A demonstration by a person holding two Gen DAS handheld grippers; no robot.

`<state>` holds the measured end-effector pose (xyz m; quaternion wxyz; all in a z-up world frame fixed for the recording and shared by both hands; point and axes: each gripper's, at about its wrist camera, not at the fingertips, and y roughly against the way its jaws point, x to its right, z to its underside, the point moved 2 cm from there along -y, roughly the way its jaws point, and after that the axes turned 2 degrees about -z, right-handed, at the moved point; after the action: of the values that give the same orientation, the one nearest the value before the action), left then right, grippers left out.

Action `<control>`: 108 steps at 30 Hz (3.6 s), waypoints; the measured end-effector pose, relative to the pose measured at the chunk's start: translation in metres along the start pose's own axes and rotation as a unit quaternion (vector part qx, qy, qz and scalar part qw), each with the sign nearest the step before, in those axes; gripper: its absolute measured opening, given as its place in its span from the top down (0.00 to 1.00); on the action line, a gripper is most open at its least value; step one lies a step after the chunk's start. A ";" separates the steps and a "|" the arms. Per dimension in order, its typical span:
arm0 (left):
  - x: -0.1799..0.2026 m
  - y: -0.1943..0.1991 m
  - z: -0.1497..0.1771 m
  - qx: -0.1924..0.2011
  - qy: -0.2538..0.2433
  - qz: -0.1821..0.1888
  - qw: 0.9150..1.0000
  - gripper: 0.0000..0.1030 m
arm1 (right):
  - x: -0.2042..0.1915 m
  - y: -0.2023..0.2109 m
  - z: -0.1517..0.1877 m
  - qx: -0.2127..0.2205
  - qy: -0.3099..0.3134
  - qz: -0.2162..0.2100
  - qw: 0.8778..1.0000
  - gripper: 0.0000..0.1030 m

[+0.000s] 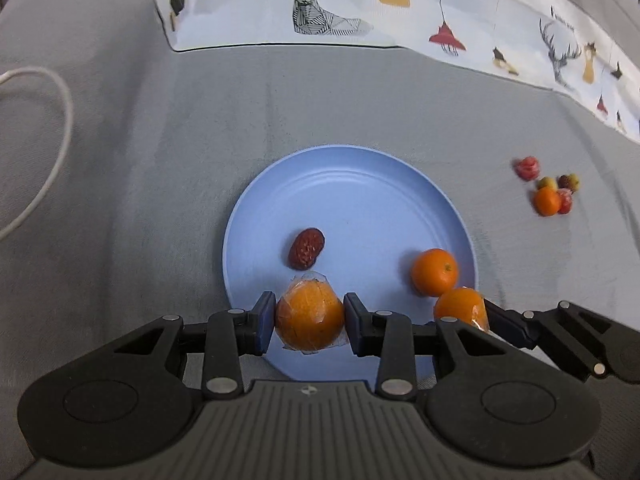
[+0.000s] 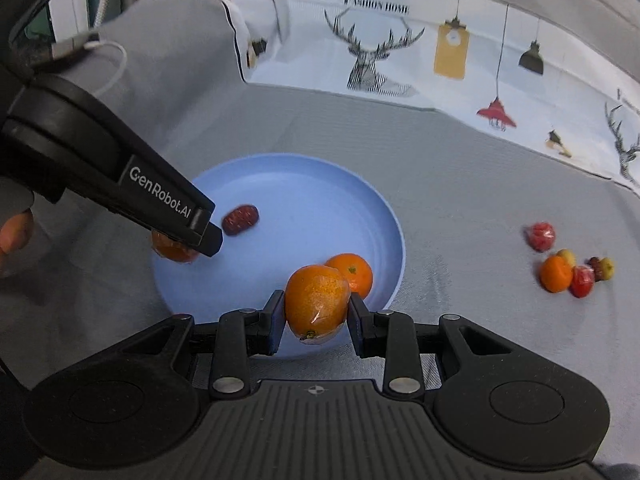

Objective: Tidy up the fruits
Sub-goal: 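Carry both mandarins over the blue plate and release them onto it, then withdraw both tools from the plate, then grasp a red cherry tomato with the right tool while the left tool grasps a mandarin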

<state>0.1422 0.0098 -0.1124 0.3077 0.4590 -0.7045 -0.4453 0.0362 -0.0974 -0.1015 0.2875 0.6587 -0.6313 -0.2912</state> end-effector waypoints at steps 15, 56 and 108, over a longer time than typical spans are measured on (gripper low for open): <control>0.000 0.100 0.040 0.056 0.027 -0.020 0.998 0.00 | 0.016 0.103 0.012 0.015 -0.074 -0.054 0.996 0.02; 0.035 0.260 0.153 0.223 0.045 -0.071 0.971 0.00 | -0.024 0.275 0.073 0.198 -0.024 0.029 0.980 0.01; 0.107 0.121 0.016 0.120 -0.023 -0.098 0.988 0.00 | 0.199 0.105 0.050 0.132 -0.231 0.202 0.942 0.01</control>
<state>0.0414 -0.0612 -0.0064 0.1885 0.5492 -0.7115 -0.3958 -0.0645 -0.3006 -0.0607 0.0969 0.4638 -0.8331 -0.2856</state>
